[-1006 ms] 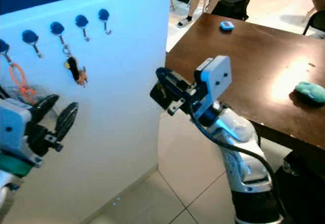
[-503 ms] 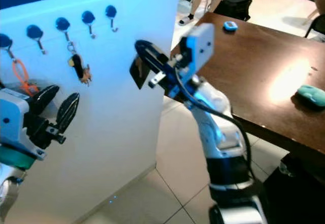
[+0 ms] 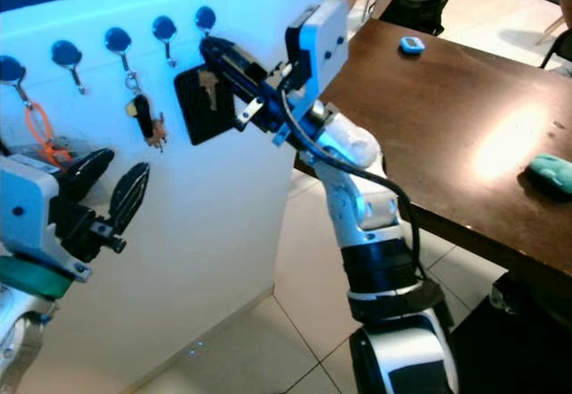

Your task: Hang keys on a hook

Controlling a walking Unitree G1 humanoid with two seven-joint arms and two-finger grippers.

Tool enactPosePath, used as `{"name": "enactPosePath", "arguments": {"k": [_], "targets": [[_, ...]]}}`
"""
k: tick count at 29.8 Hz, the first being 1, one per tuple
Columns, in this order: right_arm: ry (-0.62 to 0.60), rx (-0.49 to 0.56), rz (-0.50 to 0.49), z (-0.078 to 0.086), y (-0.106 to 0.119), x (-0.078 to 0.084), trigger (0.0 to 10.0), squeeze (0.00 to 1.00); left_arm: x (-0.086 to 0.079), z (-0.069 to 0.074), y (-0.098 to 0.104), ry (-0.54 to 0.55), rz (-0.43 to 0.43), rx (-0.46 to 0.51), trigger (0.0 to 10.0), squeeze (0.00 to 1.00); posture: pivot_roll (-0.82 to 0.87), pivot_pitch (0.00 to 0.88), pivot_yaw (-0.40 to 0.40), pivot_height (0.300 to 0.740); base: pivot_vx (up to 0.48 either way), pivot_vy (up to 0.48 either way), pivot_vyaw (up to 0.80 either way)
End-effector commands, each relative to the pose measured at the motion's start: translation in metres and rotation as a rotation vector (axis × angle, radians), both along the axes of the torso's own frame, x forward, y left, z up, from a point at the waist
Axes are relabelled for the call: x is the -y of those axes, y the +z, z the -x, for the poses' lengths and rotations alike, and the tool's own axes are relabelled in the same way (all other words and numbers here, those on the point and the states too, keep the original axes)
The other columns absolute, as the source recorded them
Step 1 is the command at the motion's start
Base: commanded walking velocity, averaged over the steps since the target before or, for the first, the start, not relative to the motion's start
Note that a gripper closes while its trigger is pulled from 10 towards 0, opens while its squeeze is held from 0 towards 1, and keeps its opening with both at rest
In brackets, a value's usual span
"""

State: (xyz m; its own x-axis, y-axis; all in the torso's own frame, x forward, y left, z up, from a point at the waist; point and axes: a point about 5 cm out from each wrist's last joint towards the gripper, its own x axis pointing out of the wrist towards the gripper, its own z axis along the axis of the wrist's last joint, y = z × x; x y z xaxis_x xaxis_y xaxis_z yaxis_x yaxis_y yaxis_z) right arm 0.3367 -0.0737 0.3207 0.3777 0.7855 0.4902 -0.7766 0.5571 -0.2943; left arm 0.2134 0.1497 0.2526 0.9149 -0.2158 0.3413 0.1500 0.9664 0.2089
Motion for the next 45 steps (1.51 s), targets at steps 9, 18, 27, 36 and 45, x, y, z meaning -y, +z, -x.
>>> {"name": "enactPosePath", "arguments": {"k": [9,18,27,36,45], "targets": [[-0.024,0.057,0.015,-0.001,0.007,0.003,10.0,0.0,0.0,-0.001,-0.004,0.002,0.001,-0.027,10.0,0.0,-0.03,0.073,0.034,0.74,0.0,0.0,0.0],[-0.058,0.066,0.005,-0.003,0.009,0.013,10.0,0.0,-0.001,-0.002,-0.005,0.005,-0.002,-0.031,10.0,0.0,-0.03,0.072,0.037,0.74,0.0,0.0,0.0],[-0.114,0.071,-0.001,-0.008,0.01,0.026,10.0,0.0,-0.002,-0.002,-0.005,0.007,-0.004,-0.034,10.0,0.0,-0.03,0.075,0.046,0.74,0.0,0.0,0.0],[-0.154,0.022,-0.029,-0.016,0.005,0.037,10.0,0.0,-0.002,-0.003,-0.005,0.006,-0.005,-0.035,10.0,0.0,-0.03,0.076,0.048,0.74,0.0,0.0,0.0],[-0.145,-0.081,-0.038,-0.024,-0.014,0.036,10.0,0.0,-0.003,-0.002,-0.004,0.009,-0.005,-0.034,10.0,0.0,-0.02,0.081,0.053,0.74,0.0,0.0,0.0]]}}
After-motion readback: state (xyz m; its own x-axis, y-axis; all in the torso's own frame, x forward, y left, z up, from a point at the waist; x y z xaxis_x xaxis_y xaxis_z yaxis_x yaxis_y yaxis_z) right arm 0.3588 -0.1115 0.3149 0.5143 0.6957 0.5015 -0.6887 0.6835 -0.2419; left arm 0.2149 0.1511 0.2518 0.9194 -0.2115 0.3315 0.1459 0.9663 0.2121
